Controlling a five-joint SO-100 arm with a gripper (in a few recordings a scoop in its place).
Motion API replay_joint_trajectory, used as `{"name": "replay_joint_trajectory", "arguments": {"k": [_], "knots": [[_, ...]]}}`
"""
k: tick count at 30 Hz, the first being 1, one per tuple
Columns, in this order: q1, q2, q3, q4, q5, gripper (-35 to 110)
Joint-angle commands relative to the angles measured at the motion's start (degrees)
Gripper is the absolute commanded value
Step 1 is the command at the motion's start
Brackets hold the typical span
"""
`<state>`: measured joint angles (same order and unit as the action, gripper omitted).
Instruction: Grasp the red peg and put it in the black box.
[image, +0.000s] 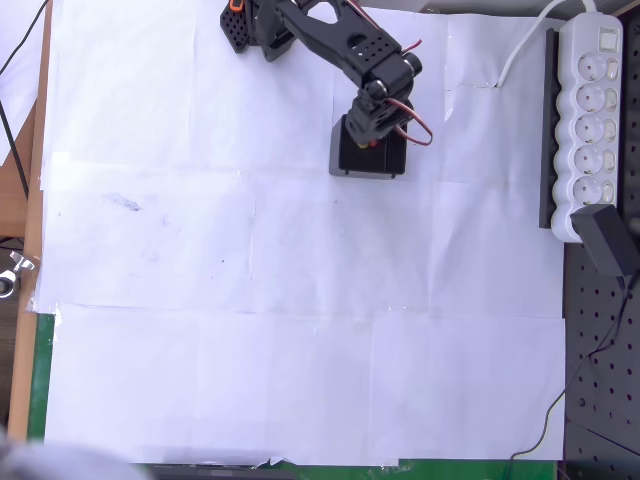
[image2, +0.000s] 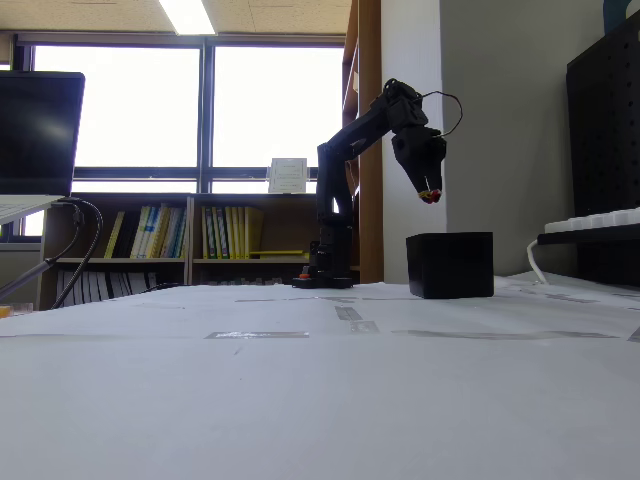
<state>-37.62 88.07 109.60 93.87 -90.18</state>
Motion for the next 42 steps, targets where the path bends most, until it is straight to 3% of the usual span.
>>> {"name": "replay_joint_trajectory", "arguments": {"k": [1, 9, 13, 21, 23, 27, 31, 33, 34, 42], "knots": [[-1.41, 0.00, 0.44, -3.08, 0.35, 0], [-2.99, 2.20, -1.23, -5.71, 4.92, 1], [-3.08, 1.93, -1.58, -6.59, 11.16, 14], [-4.57, 1.67, -2.46, -10.90, 19.25, 15], [-4.66, 1.32, -2.72, -11.69, 20.04, 32], [-4.48, 0.79, -3.60, -11.87, 19.78, 37], [-2.99, -1.05, -5.45, -12.92, 18.98, 32], [-1.41, -2.99, -7.38, -15.03, 18.90, 3], [-0.26, -4.13, -8.44, -16.52, 19.51, 0], [10.99, -22.06, -21.01, -26.72, 5.54, 0]]}}
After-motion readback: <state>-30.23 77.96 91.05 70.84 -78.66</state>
